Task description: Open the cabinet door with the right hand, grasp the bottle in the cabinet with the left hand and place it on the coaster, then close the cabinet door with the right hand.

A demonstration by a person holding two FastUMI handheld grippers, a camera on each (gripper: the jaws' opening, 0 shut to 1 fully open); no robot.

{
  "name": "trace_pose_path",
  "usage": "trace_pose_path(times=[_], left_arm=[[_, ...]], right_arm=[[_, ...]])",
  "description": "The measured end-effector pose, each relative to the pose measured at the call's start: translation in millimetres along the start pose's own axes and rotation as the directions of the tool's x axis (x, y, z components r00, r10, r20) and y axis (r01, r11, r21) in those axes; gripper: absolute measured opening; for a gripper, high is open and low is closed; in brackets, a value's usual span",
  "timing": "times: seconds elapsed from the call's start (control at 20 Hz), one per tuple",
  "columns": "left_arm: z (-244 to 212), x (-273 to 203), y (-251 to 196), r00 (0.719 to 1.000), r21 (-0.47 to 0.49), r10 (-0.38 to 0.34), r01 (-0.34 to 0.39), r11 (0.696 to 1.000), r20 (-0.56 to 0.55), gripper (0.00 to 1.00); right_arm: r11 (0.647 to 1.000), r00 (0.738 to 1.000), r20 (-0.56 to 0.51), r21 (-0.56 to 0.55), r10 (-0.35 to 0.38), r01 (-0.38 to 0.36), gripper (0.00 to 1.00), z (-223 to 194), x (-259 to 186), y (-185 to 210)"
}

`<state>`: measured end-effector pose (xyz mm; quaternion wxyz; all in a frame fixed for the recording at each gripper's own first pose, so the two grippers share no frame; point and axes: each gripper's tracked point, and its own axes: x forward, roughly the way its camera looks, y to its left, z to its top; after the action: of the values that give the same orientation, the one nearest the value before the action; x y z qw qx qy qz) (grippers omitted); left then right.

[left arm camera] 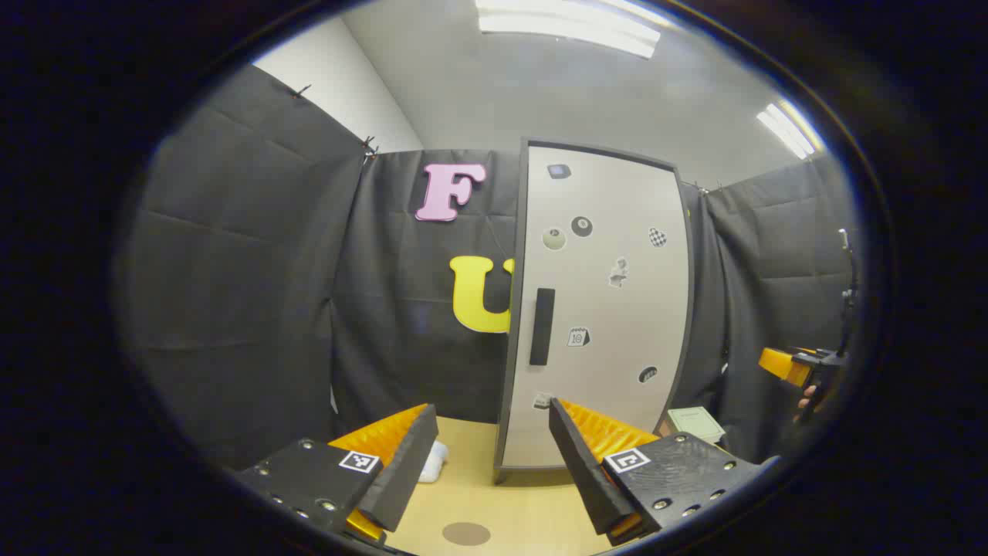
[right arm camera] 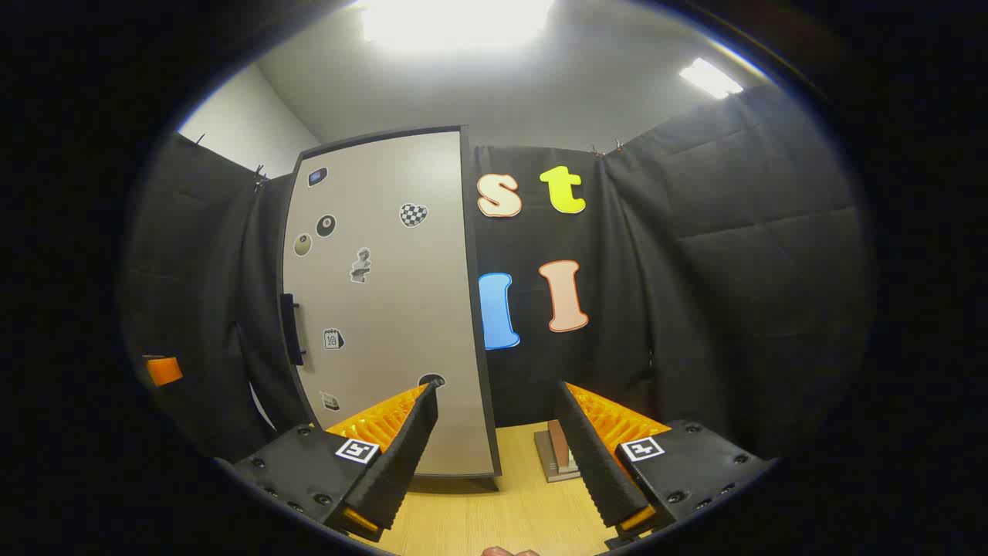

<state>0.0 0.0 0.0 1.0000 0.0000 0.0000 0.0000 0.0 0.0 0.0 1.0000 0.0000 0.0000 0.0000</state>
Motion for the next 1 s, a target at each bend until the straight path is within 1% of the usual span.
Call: trace_pose_path(times=[0.1,0.2,0.35,0.4,0.75,0.85,0.9,1.0], left_arm=[[-4.9,0.0,-4.6,1.000,-0.006,0.004,-0.004,1.000,-0.010,0.88],[-5.1,2.2,-10.4,1.000,-0.012,-0.003,0.003,1.000,-0.010,0.90],[-1.9,4.2,-15.4,1.000,0.005,-0.014,0.014,1.000,-0.005,0.90],[-1.9,4.3,-15.6,1.000,0.012,-0.014,0.014,1.000,-0.005,0.89],[-1.3,10.5,-7.3,1.000,0.037,-0.003,0.003,0.999,-0.002,0.90],[-2.9,11.8,-3.9,1.000,0.028,-0.001,0.002,1.000,-0.006,0.88],[-3.8,11.5,-0.8,1.000,0.023,0.000,0.000,1.000,-0.005,0.90],[-7.0,10.4,8.0,1.000,0.023,0.011,-0.011,1.000,-0.006,0.90]], right_arm=[[1.000,1.000,-0.007,0.000,0.009,-0.009,0.98,0.2,1.5,-1.5],[1.000,1.000,-0.003,-0.002,0.011,-0.011,0.98,3.1,3.9,-2.3],[1.000,1.000,-0.001,0.007,0.025,-0.025,0.98,3.8,4.6,2.2],[1.000,1.000,-0.003,0.008,0.029,-0.029,0.98,3.7,5.7,4.3],[0.999,0.999,-0.007,0.008,0.048,-0.048,0.98,5.0,12.0,15.0],[0.999,0.999,-0.007,0.003,0.046,-0.046,0.98,7.7,16.5,18.4],[0.999,0.999,-0.014,0.002,0.047,-0.047,0.98,7.7,18.1,20.7],[0.998,0.998,-0.020,0.009,0.058,-0.058,0.98,9.7,21.6,29.3]])
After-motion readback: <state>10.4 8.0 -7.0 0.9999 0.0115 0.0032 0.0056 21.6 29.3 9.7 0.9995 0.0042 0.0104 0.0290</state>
